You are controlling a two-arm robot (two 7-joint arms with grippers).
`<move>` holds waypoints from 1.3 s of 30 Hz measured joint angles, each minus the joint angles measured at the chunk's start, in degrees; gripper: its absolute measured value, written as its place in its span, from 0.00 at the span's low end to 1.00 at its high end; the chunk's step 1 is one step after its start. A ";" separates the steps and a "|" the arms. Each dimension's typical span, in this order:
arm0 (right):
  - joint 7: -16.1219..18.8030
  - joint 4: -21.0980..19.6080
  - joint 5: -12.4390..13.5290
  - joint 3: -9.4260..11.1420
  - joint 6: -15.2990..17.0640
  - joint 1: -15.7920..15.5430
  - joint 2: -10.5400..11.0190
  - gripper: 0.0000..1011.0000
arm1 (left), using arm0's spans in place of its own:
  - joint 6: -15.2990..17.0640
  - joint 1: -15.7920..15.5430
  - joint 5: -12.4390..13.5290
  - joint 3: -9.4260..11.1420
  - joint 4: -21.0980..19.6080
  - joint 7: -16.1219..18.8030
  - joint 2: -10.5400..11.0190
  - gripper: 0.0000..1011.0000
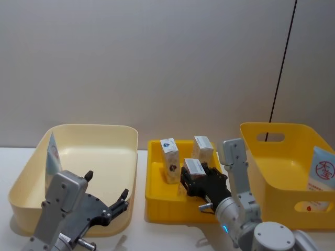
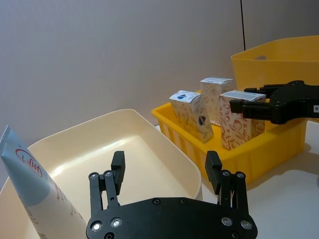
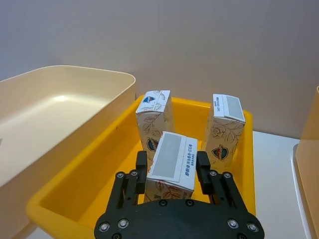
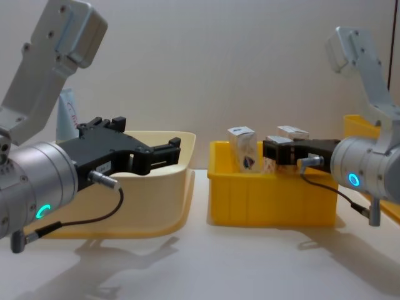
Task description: Bimanual collaborative sorting of washing and personal care products
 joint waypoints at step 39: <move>0.95 -6.62 -1.29 5.00 -11.95 0.52 2.18 0.44 | 0.00 0.00 0.00 0.00 0.00 0.00 0.00 0.99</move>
